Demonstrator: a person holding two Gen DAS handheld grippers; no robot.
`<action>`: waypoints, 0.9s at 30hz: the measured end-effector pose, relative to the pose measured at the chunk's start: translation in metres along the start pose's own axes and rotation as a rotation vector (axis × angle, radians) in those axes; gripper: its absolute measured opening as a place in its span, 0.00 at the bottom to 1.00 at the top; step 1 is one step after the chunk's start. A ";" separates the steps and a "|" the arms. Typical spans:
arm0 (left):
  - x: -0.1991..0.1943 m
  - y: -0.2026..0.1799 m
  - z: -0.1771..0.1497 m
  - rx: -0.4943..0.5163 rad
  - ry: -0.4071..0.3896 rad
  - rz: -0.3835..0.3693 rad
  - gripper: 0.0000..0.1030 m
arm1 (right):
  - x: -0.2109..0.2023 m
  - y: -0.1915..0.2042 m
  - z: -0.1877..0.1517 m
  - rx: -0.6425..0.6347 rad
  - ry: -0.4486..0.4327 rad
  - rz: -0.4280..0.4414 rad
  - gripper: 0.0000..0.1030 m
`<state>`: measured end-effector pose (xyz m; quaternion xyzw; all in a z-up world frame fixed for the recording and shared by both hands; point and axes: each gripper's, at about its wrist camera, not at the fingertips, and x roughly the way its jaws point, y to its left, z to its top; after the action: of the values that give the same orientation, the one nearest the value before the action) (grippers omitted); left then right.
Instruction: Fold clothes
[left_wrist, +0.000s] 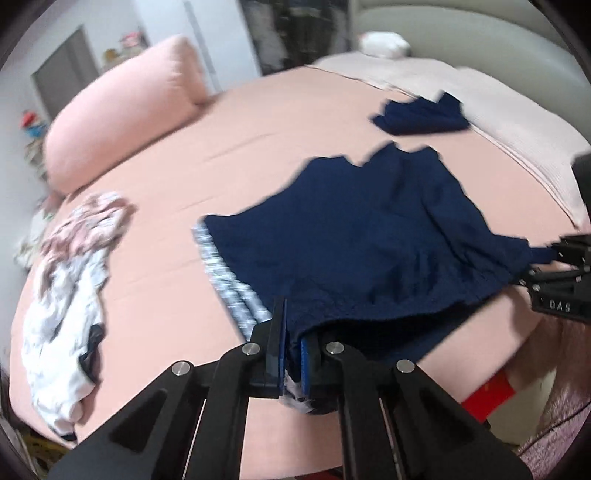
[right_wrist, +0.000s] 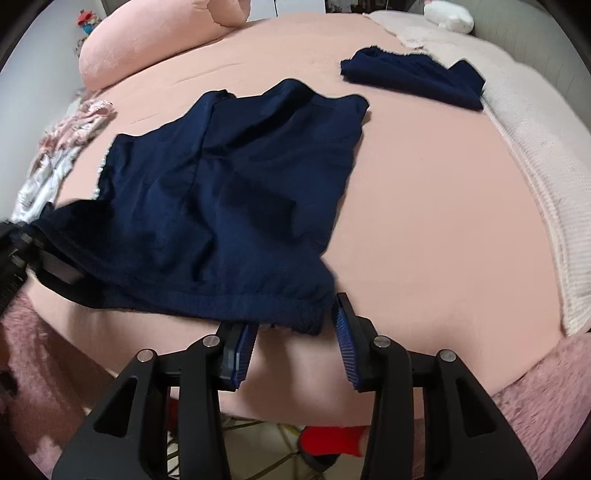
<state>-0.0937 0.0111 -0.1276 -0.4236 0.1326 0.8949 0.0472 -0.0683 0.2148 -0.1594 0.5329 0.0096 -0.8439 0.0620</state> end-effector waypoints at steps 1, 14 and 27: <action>-0.002 0.008 -0.002 -0.025 0.003 0.020 0.06 | 0.001 0.001 0.000 -0.009 0.000 -0.014 0.40; 0.022 0.028 -0.046 -0.113 0.295 -0.132 0.34 | -0.007 0.003 -0.002 -0.070 0.035 -0.010 0.45; 0.031 0.061 -0.033 -0.347 0.240 -0.312 0.20 | 0.009 -0.017 0.003 0.044 0.081 0.113 0.45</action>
<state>-0.1008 -0.0580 -0.1593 -0.5437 -0.0850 0.8295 0.0953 -0.0765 0.2304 -0.1667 0.5677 -0.0363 -0.8166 0.0973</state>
